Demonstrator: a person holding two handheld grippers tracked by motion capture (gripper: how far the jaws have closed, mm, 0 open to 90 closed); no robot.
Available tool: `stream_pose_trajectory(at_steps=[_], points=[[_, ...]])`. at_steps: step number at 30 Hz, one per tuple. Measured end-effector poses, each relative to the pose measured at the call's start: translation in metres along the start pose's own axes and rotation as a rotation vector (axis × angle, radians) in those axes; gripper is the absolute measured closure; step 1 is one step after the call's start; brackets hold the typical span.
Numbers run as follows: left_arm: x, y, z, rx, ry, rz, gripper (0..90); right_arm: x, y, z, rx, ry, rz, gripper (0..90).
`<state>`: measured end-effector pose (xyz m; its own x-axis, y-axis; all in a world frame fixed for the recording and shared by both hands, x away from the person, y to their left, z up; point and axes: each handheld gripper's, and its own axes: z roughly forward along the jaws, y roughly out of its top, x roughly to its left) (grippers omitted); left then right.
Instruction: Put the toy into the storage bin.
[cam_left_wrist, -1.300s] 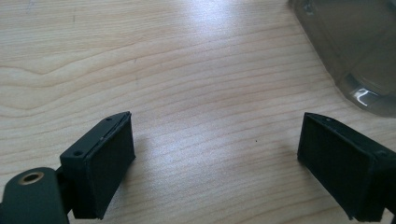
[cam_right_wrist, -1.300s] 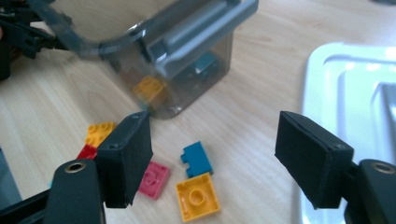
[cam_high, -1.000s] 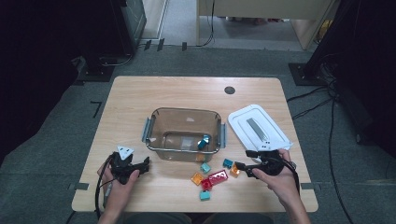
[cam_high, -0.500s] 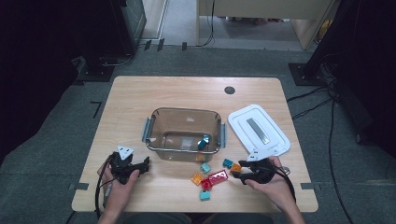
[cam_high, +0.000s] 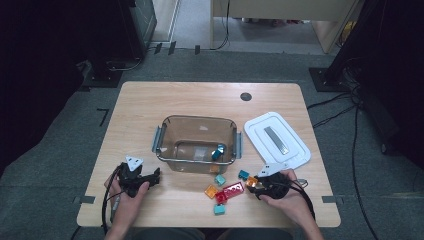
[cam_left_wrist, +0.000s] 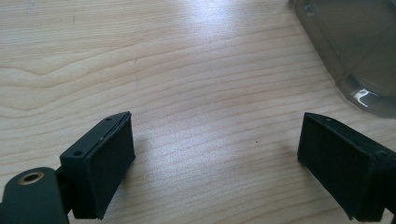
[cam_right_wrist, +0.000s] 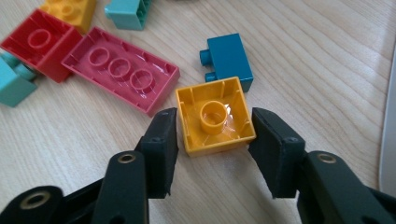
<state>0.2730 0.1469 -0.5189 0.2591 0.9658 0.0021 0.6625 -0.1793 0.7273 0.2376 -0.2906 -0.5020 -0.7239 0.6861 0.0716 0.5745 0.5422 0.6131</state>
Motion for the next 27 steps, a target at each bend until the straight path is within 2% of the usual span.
stream_pose_trajectory(at_steps=[2, 5, 16, 27], points=[[0.0, 0.0, 0.0, 0.0, 0.0, 0.0, 10.6, 0.001, 0.0, 0.001, 0.0, -0.008, -0.011, 56.1], [0.0, 0.0, 0.0, 0.0, 0.0, 0.0, 10.6, 0.0, 0.0, 0.001, -0.005, -0.018, -0.001, 59.1], [0.0, 0.0, 0.0, 0.0, 0.0, 0.0, 10.6, -0.008, 0.0, -0.007, -0.033, -0.013, 0.046, 59.9], [0.0, 0.0, 0.0, 0.0, 0.0, -0.001, 10.6, -0.021, 0.0, -0.021, -0.078, -0.048, 0.138, 60.0]])
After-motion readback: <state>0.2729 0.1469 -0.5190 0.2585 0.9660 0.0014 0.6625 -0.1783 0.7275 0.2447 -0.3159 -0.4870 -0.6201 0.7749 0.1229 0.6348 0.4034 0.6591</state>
